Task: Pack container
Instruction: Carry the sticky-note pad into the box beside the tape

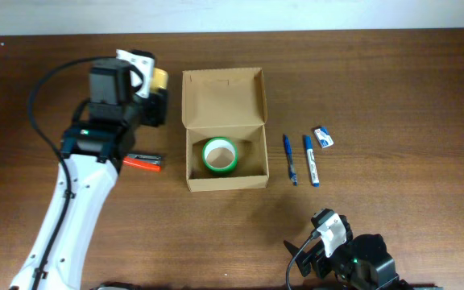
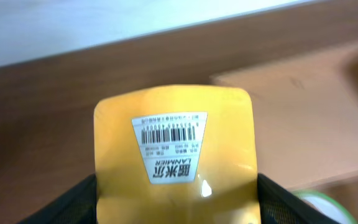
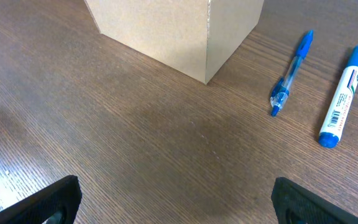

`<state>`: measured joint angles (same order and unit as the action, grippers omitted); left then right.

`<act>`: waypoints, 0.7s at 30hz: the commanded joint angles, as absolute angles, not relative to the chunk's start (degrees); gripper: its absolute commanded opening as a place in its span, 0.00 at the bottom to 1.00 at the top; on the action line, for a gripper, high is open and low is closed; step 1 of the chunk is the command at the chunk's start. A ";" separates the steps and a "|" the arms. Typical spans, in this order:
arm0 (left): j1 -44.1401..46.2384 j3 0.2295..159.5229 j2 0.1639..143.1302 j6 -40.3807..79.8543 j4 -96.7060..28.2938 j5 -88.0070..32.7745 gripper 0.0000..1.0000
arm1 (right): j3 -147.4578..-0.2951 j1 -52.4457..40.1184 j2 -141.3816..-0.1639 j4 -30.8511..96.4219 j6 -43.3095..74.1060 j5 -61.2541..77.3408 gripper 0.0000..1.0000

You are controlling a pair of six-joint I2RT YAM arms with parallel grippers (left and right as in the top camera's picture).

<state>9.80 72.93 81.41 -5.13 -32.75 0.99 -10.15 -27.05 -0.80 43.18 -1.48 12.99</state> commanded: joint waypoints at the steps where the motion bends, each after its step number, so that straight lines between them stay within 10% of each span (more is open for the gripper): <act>1: 14.24 74.15 80.60 -2.39 -35.35 -2.92 0.69 | -9.74 -27.49 -0.14 43.00 -1.02 13.30 0.99; 21: 32.95 73.97 92.82 11.22 -35.24 -3.27 0.68 | -9.74 -27.49 -0.14 43.00 -1.04 13.30 0.99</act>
<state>32.14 72.93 90.78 7.40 -36.16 -2.98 -10.15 -27.05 -0.80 43.18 -1.48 12.99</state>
